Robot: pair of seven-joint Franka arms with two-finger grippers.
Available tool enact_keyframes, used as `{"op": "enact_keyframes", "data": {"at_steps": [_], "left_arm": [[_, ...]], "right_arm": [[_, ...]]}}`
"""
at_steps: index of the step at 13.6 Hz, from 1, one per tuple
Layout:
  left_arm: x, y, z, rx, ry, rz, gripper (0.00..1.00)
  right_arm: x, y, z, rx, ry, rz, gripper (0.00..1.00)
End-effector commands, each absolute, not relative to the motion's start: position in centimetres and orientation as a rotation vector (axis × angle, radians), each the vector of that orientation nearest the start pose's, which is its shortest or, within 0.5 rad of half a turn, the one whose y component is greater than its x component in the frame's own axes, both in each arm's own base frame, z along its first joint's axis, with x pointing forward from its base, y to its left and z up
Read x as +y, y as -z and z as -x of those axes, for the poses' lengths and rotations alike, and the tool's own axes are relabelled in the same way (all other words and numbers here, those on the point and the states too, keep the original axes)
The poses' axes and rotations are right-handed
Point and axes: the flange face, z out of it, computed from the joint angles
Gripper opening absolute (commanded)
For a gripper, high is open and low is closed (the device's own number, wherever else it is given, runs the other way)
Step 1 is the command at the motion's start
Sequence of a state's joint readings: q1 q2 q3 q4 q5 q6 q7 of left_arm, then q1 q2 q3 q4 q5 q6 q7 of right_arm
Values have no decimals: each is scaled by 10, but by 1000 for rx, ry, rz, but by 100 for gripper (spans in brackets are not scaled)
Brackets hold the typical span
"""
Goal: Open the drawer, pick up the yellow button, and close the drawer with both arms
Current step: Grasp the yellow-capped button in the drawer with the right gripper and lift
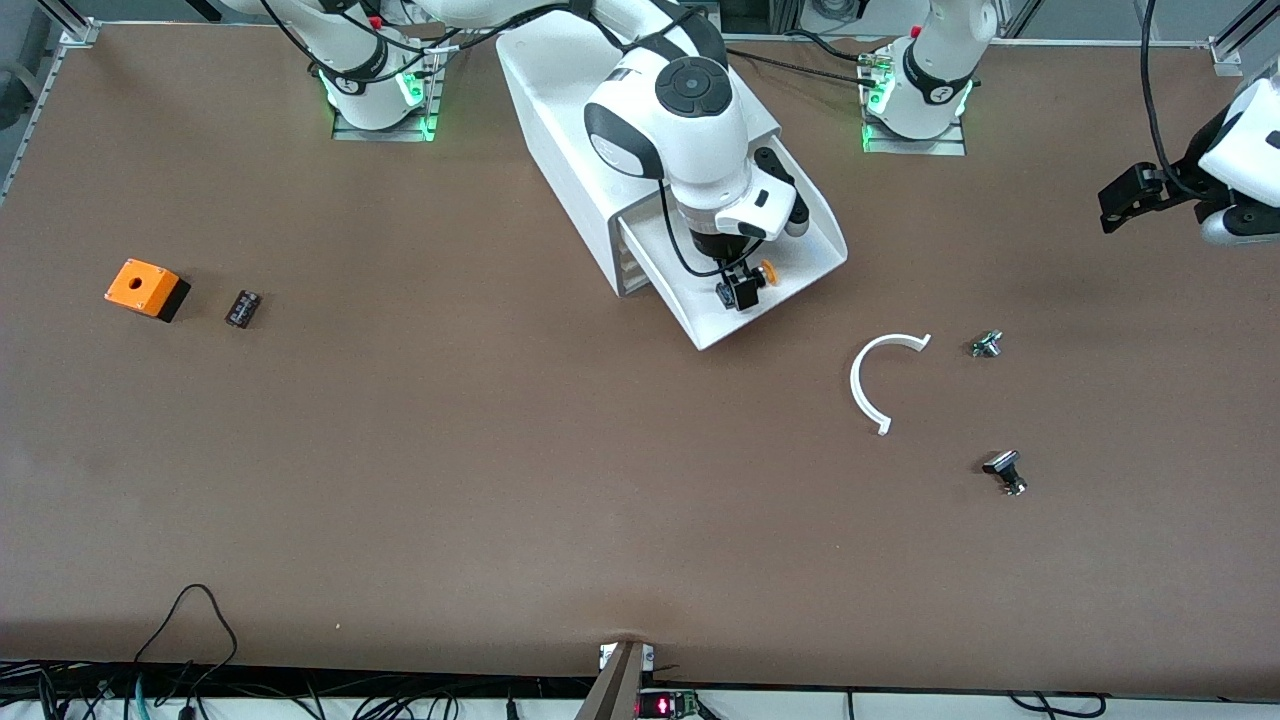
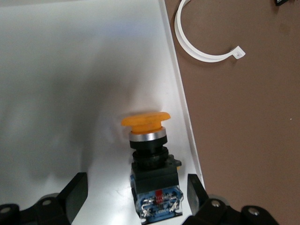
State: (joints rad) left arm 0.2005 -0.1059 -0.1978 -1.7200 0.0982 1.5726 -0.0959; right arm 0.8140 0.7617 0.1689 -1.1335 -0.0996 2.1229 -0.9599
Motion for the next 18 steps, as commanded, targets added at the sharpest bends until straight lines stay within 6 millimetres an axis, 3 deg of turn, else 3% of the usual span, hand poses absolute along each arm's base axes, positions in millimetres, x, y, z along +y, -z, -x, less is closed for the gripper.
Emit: {"op": "enact_keyframes", "data": {"at_steps": [1, 3, 5, 9, 12, 14, 18], "left_arm": [[1, -625, -539, -252, -18, 3021, 100], [2, -630, -538, -238, -13, 3025, 100], [1, -629, -538, -233, -15, 3025, 100], [3, -626, -539, -237, -25, 3026, 100], [3, -626, -539, -240, -24, 3025, 100], [4, -626, -539, -242, -25, 3025, 100], [6, -626, -539, -246, -25, 3025, 100]], "right_arm": [[628, -380, -466, 2579, -379, -1746, 66], [625, -380, -470, 2575, -383, -1731, 47], [629, -383, -465, 2577, -387, -1725, 39], [628, -392, -463, 2573, -382, -1731, 29], [616, -419, -463, 2554, -333, -1755, 27], [593, -442, -476, 2500, -283, -1785, 26], [525, -505, -518, 2280, -258, -1940, 26]]}}
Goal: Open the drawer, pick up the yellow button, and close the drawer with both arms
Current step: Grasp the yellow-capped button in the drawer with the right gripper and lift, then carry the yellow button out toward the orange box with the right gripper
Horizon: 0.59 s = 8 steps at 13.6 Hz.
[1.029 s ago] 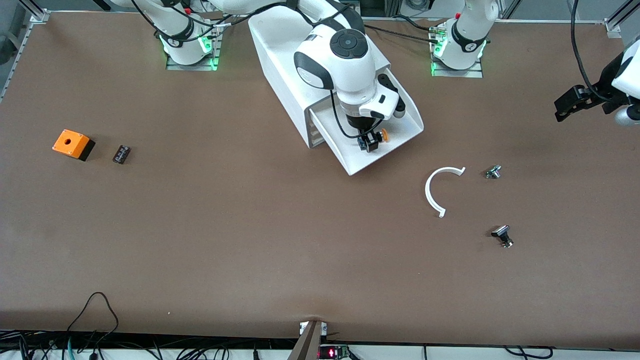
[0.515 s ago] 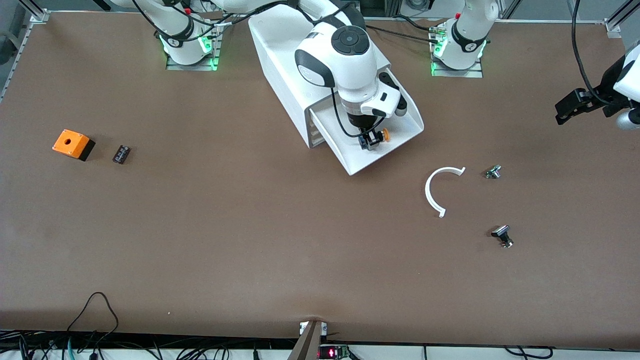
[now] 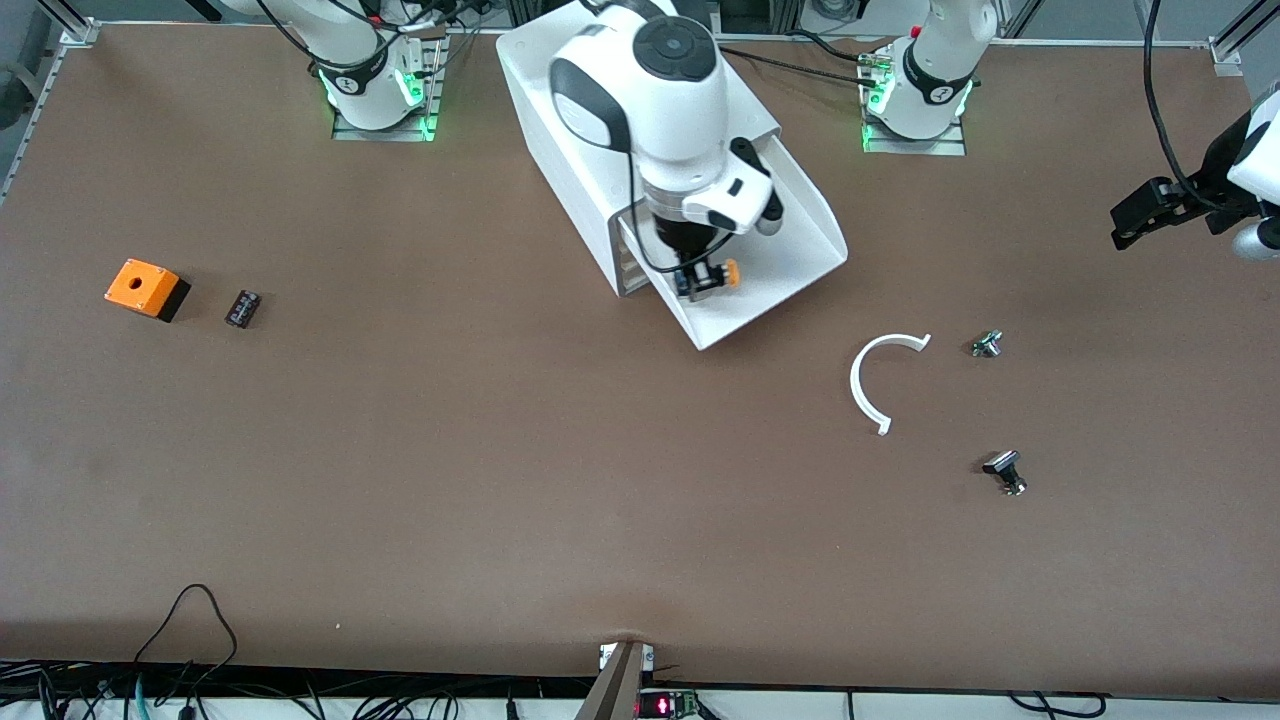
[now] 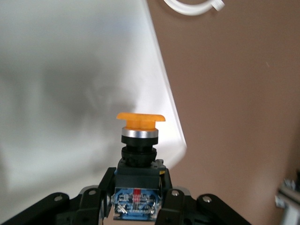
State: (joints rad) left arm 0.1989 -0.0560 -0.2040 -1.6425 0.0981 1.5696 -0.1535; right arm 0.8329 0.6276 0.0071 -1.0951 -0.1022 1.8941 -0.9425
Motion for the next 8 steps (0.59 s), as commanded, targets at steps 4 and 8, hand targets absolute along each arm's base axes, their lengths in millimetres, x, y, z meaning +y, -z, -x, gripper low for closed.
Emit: {"op": "enact_keyframes", "data": {"at_steps": [4, 8], "left_arm": [[7, -626, -539, -251, -25, 3025, 100], [7, -625, -539, -251, -27, 3025, 100]], "right_arm": [[481, -525, -555, 2125, -322, -2141, 26], [422, -498, -600, 1780, -298, -2508, 26]]}}
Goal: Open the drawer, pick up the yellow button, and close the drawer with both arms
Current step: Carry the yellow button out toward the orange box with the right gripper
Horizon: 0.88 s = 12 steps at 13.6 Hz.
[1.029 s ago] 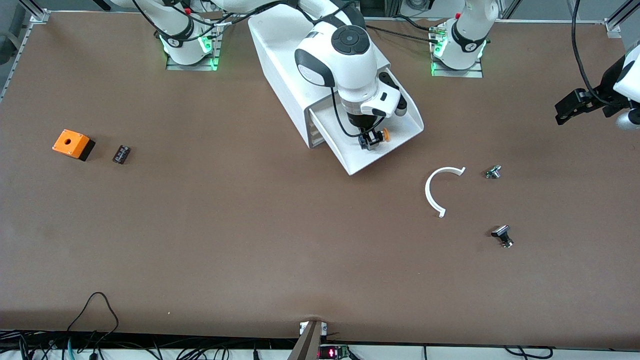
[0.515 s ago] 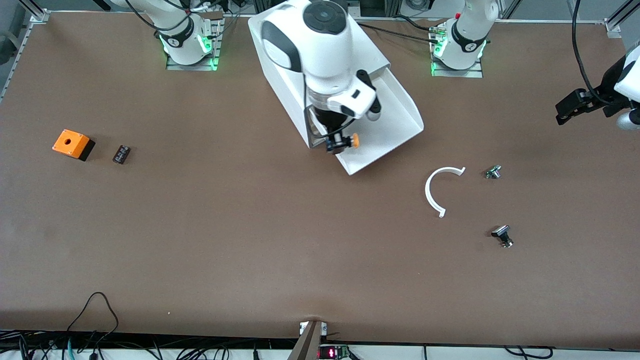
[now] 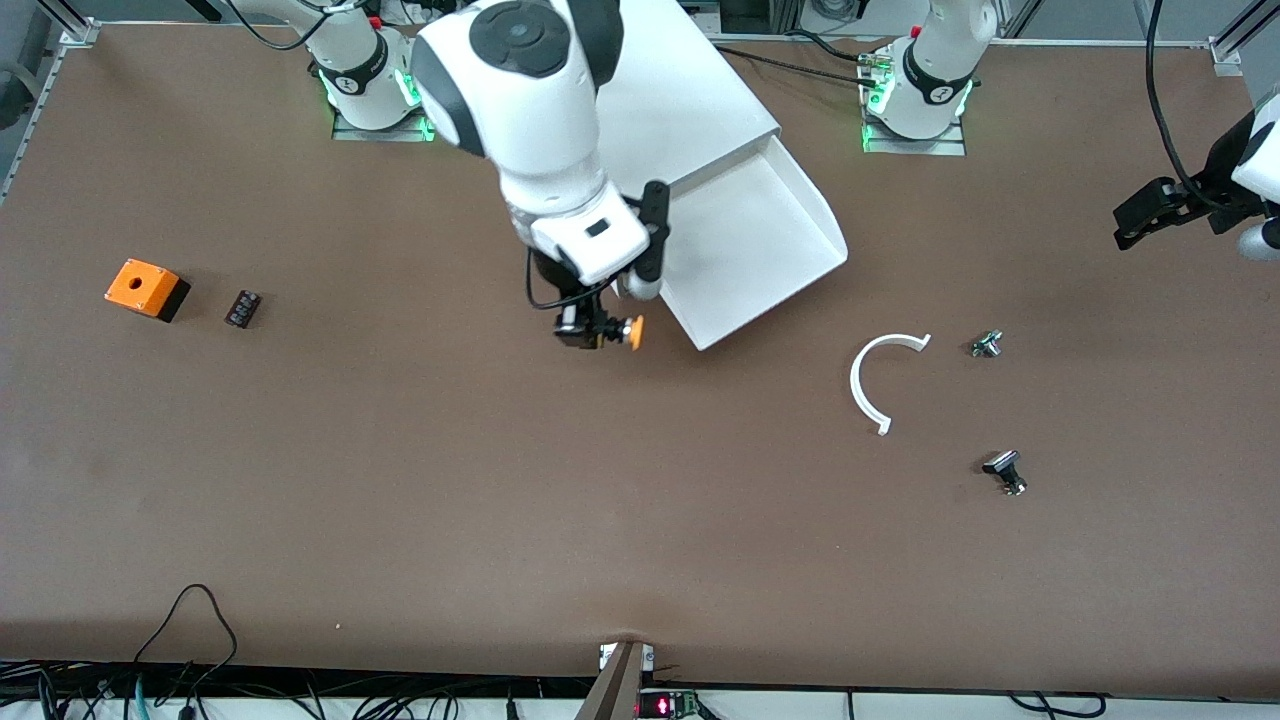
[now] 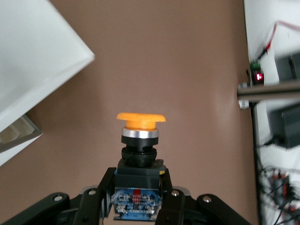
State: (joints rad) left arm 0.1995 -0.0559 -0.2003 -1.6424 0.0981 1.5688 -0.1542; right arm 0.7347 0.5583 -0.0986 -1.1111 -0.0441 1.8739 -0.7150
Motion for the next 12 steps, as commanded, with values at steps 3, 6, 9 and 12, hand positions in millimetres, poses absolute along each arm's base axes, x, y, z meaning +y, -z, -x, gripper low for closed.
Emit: {"op": "enact_keyframes", "data": {"at_steps": [3, 6, 9, 12], "left_arm": [[7, -625, -539, -251, -30, 3024, 100], [7, -625, -539, -256, -29, 3024, 100], [7, -625, -539, -256, -30, 3026, 100], [7, -625, -539, -256, -30, 3026, 100]], "right_arm": [[370, -463, -620, -1717, 213, 2671, 26], [312, -432, -639, -1484, 114, 2812, 26], [262, -398, -643, -1375, 11, 2879, 26], [160, -360, -632, -1462, 39, 2844, 26]]}}
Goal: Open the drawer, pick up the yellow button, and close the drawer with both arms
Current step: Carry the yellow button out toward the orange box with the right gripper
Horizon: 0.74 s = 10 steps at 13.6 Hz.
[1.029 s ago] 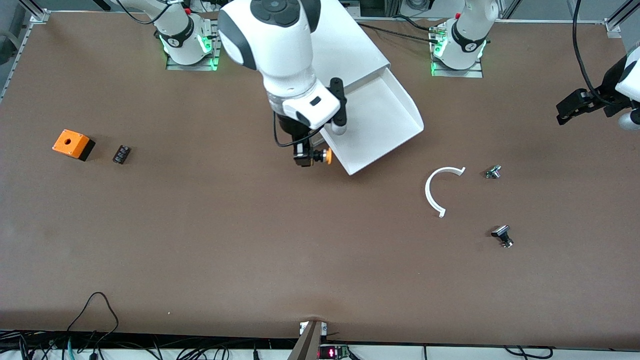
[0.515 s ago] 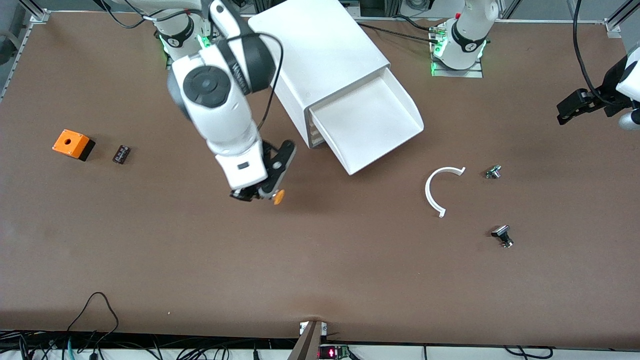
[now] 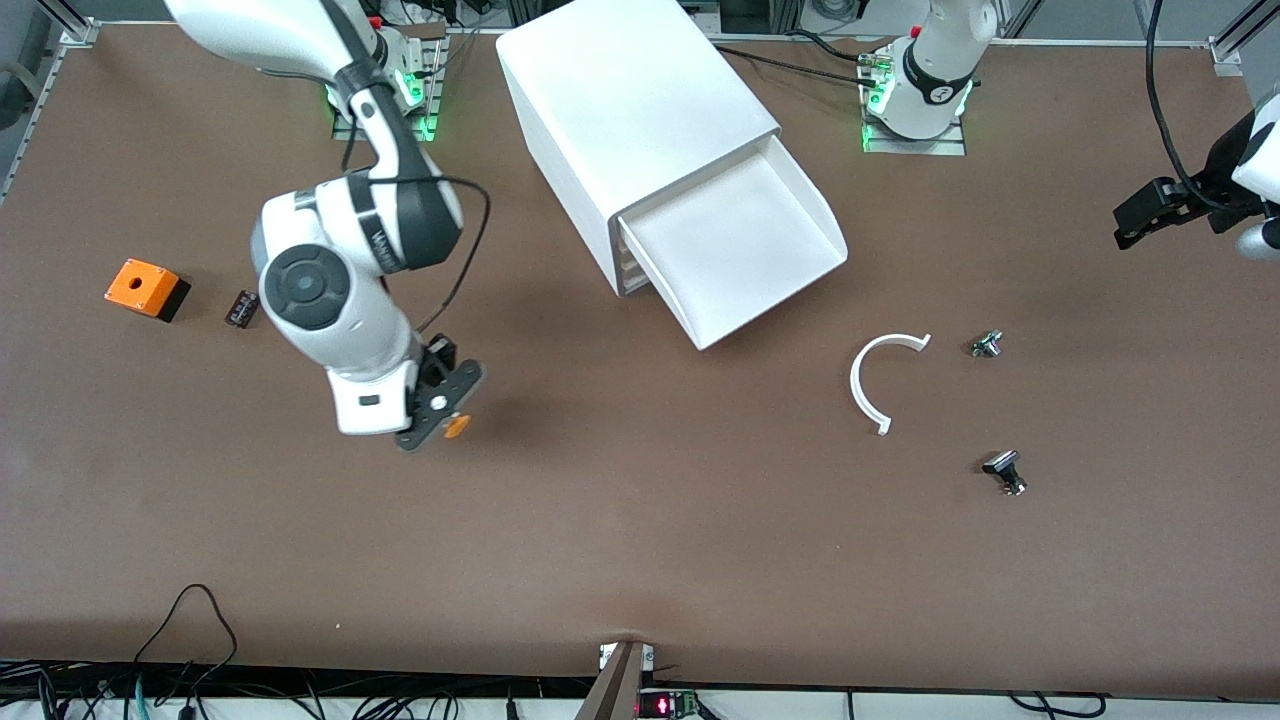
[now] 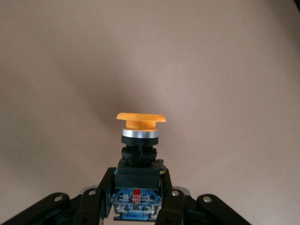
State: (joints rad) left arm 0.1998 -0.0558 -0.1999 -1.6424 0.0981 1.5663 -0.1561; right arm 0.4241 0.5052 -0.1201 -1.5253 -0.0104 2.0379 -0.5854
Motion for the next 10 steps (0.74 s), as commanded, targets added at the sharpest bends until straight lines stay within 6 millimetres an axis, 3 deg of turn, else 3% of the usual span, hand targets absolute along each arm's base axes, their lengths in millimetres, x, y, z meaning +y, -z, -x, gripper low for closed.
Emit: {"op": "enact_keyframes", "data": {"at_steps": [1, 5, 6, 10], "left_arm": [[7, -625, -539, -253, -30, 3024, 100], [8, -621, -541, -253, -41, 3025, 100], [8, -622, -541, -253, -39, 3027, 100], [8, -622, -541, -255, -39, 3025, 100]], "right_arm": [[130, -354, -625, -1500, 53, 2824, 26], [61, -361, -605, -1764, 24, 2659, 26], [24, -351, -594, -1741, -7, 2651, 26], [-20, -320, -551, -1699, -68, 2627, 26]]}}
